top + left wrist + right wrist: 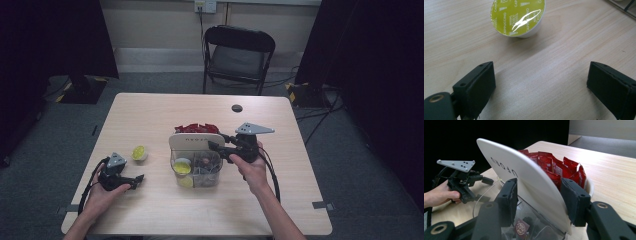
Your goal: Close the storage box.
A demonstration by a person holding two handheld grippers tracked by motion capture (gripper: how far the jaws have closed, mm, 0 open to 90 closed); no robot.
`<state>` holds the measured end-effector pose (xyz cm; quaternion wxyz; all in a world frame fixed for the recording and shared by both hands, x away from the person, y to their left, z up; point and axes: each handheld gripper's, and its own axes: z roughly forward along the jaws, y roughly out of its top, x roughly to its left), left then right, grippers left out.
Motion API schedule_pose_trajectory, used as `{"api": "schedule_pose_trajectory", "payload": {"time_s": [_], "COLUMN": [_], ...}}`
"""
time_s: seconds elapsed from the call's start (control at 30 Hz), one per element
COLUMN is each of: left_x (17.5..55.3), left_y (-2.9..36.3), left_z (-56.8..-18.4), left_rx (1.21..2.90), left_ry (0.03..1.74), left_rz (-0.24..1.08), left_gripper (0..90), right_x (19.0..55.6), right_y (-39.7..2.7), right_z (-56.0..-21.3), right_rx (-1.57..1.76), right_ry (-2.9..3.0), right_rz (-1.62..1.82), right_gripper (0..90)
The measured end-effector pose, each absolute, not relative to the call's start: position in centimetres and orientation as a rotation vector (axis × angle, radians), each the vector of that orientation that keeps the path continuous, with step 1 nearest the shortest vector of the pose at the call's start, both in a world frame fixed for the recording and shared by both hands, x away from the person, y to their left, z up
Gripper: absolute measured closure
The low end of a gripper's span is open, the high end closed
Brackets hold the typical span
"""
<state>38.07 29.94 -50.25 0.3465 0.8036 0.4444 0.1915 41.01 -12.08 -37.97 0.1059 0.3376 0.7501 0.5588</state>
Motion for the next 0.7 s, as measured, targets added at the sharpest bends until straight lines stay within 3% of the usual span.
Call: {"api": "schedule_pose_trajectory", "payload": {"time_s": [0.7], "left_x": [38.13], "left_y": [29.99], "left_z": [-50.26], "left_rx": [2.089], "left_ry": [1.146], "left_rz": [0.496], "left_gripper": [7.5], "right_x": [40.46], "right_y": [-11.8], "right_z": [-37.93], "right_rx": [0.988], "right_ry": [2.247], "right_rz": [1.657], "right_gripper": [43.7]}}
